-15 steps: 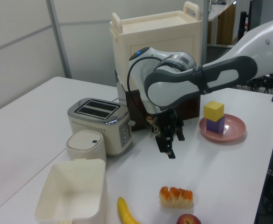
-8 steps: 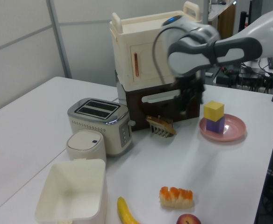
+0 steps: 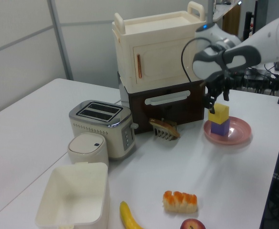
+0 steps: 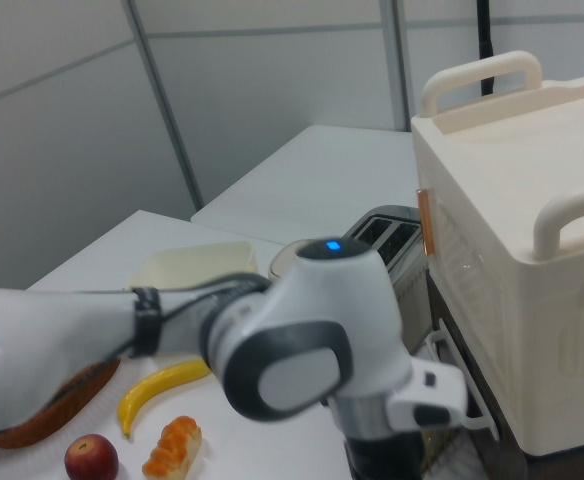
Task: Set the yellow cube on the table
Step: 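Move the open gripper over the yellow cube on the purple cube, then lift the yellow cube off the purple cube and lower it onto the table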
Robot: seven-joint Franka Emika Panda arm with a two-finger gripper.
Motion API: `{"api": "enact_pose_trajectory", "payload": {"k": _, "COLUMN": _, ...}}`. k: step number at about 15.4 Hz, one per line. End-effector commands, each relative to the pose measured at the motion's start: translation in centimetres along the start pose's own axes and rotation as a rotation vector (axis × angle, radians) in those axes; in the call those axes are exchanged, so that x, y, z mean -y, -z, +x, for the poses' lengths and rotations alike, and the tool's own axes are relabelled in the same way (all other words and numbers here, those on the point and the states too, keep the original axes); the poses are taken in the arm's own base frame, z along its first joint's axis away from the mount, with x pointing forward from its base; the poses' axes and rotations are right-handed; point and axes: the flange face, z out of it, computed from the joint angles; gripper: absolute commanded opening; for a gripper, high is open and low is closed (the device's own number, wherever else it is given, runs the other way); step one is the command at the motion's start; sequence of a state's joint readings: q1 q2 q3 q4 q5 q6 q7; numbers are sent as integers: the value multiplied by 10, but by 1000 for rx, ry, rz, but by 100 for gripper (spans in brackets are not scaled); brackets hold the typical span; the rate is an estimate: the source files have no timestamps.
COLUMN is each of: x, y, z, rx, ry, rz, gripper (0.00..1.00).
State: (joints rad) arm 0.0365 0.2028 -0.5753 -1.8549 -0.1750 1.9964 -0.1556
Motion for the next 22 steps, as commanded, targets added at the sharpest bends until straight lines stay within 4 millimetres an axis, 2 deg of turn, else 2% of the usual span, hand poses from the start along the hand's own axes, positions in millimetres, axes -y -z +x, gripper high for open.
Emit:
{"api": "enact_pose_trajectory", "payload": {"k": 1, "x": -15, "y": -30, "z": 7, "rx": 6, "ry": 16, "rz": -30, "gripper": 100}}
{"api": "enact_pose_trajectory", "payload": {"k": 3, "x": -27, "y": -42, "z": 9, "rx": -2, "ry": 8, "rz": -40, "gripper": 100}}
{"api": "enact_pose_trajectory", "payload": {"k": 5, "x": -24, "y": -57, "z": 14, "rx": 4, "ry": 12, "rz": -52, "gripper": 100}}
{"api": "enact_pose_trajectory", "payload": {"k": 6, "x": -24, "y": -58, "z": 15, "rx": 2, "ry": 12, "rz": -53, "gripper": 99}}
{"api": "enact_pose_trajectory", "payload": {"k": 8, "x": -21, "y": -52, "z": 16, "rx": -9, "ry": 10, "rz": -46, "gripper": 65}}
{"api": "enact_pose_trajectory", "payload": {"k": 9, "x": -16, "y": -47, "z": 16, "rx": -12, "ry": 9, "rz": -35, "gripper": 51}}
{"api": "enact_pose_trajectory", "payload": {"k": 10, "x": -10, "y": -38, "z": 15, "rx": -19, "ry": 11, "rz": -21, "gripper": 42}}
{"api": "enact_pose_trajectory", "payload": {"k": 11, "x": 4, "y": -29, "z": 14, "rx": -12, "ry": 29, "rz": -8, "gripper": 41}}
{"api": "enact_pose_trajectory", "payload": {"k": 13, "x": 39, "y": -2, "z": 9, "rx": 9, "ry": 58, "rz": 16, "gripper": 41}}
{"api": "enact_pose_trajectory", "payload": {"k": 15, "x": 93, "y": 14, "z": 7, "rx": 35, "ry": 81, "rz": 26, "gripper": 42}}
{"api": "enact_pose_trajectory", "payload": {"k": 16, "x": 122, "y": 18, "z": 4, "rx": 54, "ry": 87, "rz": 24, "gripper": 48}}
{"api": "enact_pose_trajectory", "payload": {"k": 17, "x": 153, "y": 21, "z": 1, "rx": 68, "ry": 100, "rz": 19, "gripper": 66}}
{"api": "enact_pose_trajectory", "payload": {"k": 18, "x": 186, "y": 20, "z": -3, "rx": 78, "ry": 106, "rz": 11, "gripper": 95}}
{"api": "enact_pose_trajectory", "payload": {"k": 19, "x": 213, "y": 20, "z": -8, "rx": 79, "ry": 94, "rz": -1, "gripper": 100}}
{"api": "enact_pose_trajectory", "payload": {"k": 22, "x": 280, "y": 32, "z": -17, "rx": 44, "ry": 66, "rz": -10, "gripper": 100}}
